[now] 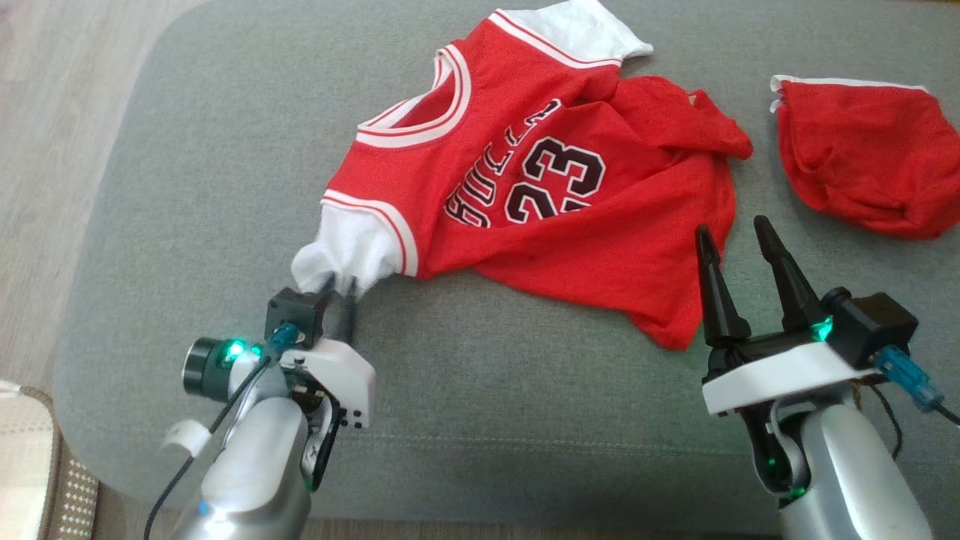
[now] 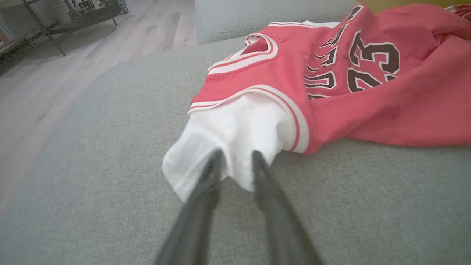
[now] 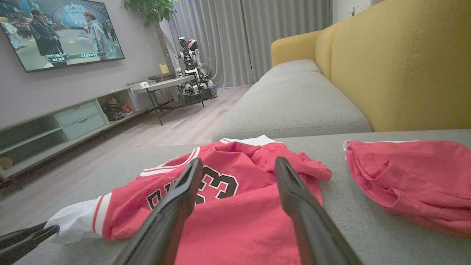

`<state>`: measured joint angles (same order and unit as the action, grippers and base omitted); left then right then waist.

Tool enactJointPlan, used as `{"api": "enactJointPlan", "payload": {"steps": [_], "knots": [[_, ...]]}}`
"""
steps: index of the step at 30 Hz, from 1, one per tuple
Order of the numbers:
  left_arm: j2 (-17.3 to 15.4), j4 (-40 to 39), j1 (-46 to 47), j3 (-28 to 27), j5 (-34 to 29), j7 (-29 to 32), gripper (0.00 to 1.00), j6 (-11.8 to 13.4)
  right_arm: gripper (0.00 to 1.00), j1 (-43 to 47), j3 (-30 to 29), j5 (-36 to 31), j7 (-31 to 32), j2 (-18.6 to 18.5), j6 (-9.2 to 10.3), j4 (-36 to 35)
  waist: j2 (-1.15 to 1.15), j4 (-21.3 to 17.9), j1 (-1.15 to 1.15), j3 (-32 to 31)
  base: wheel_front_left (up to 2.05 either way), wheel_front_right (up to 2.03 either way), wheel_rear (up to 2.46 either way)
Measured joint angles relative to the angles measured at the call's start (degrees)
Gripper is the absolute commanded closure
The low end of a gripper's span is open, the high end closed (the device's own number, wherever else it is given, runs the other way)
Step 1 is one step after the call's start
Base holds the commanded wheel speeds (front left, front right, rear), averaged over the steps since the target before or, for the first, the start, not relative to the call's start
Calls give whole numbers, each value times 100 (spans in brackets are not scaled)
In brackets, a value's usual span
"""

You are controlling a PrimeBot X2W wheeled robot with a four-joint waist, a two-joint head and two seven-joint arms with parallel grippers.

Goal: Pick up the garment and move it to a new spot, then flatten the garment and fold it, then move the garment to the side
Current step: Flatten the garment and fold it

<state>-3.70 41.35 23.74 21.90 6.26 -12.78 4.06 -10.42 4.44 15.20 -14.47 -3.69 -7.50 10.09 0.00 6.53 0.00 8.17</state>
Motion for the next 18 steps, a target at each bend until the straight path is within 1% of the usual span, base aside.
{"api": "enactJointPlan", "payload": {"steps": [5, 9, 12, 13, 18], "knots": [[19, 42, 7, -89, 194, -76, 0, 73, 0, 0, -27, 3, 0, 2, 0, 25, 0, -48, 0, 14, 0, 0, 0], [27, -311, 3, -385, 387, -145, 0, 207, 0, 1, -74, 8, 0, 7, 0, 48, 0, -35, 0, 10, 0, 0, 0], [24, -1010, -27, -644, 437, -146, 0, 296, 0, 16, -98, 8, 0, 11, 0, 108, 0, -1, 0, -4, 0, 0, 0], [26, -1547, -116, -821, 449, -152, 0, 304, 0, 43, -120, 3, 0, 15, 0, 208, 0, 23, 0, -30, 0, 0, 0], [33, -2474, -789, -1224, 449, -152, 0, 325, 0, 69, -210, -9, 0, 18, 0, 363, 0, 64, 0, -88, 0, 0, 0]]}}
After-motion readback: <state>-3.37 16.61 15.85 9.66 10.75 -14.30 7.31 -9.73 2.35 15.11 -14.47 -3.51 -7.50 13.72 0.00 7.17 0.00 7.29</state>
